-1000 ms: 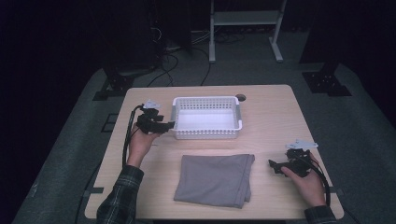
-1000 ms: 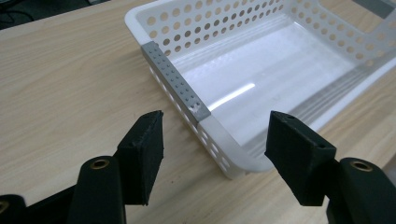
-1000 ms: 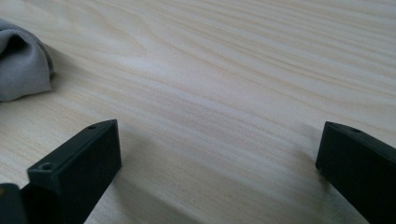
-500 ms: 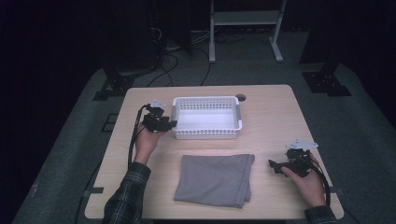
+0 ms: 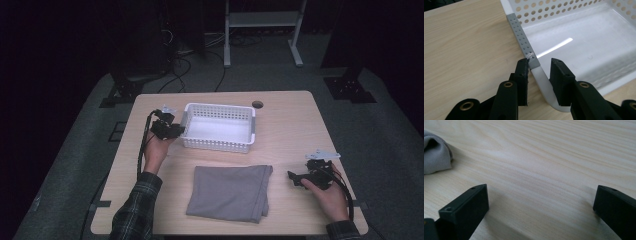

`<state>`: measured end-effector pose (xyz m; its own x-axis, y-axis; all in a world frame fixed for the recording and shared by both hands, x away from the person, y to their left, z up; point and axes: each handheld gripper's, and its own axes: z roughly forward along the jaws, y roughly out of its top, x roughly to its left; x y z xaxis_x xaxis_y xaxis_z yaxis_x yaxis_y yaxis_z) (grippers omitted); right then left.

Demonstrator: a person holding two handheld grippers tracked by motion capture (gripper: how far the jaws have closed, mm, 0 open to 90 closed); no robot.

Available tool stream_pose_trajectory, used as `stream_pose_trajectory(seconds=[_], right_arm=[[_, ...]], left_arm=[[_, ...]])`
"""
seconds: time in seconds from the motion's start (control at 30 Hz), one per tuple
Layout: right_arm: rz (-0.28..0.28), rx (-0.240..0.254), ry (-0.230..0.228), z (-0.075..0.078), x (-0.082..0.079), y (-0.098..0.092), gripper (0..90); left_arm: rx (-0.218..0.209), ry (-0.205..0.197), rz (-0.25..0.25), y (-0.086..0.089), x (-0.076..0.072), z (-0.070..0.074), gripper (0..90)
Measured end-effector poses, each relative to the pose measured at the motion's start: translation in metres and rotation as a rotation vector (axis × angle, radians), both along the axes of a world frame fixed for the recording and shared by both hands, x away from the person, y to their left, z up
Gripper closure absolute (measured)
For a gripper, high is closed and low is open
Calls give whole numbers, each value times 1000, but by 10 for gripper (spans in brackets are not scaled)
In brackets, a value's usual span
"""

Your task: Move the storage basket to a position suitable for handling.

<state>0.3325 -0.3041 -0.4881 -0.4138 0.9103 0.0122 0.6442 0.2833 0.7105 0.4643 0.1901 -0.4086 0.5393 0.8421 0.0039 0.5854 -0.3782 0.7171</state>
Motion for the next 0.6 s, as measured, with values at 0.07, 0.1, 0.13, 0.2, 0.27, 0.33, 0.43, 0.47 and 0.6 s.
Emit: stream_pose_trajectory(seconds=[0.07, 0.1, 0.13, 0.2, 0.27, 0.33, 0.43, 0.47, 0.6], right_arm=[[0, 0, 0, 0, 0, 0, 0], [0, 0, 0, 0, 0, 0, 0], [0, 0, 0, 0, 0, 0, 0], [0, 0, 0, 0, 0, 0, 0], [0, 0, 0, 0, 0, 0, 0], [0, 0, 0, 0, 0, 0, 0], [0, 0, 0, 0, 0, 0, 0], [0, 0, 0, 0, 0, 0, 0], [0, 0, 0, 0, 0, 0, 0]], left_arm=[[4, 2, 2, 3, 0, 0, 685], [1, 2, 8, 4, 0, 0, 689], [8, 3, 11, 6, 0, 1, 694], [5, 5, 18, 8, 0, 1, 704], [12, 6, 25, 12, 0, 2, 713], [13, 7, 31, 15, 0, 2, 724], [10, 8, 38, 20, 1, 2, 737], [7, 10, 42, 22, 1, 2, 740], [16, 11, 52, 28, 2, 2, 755]])
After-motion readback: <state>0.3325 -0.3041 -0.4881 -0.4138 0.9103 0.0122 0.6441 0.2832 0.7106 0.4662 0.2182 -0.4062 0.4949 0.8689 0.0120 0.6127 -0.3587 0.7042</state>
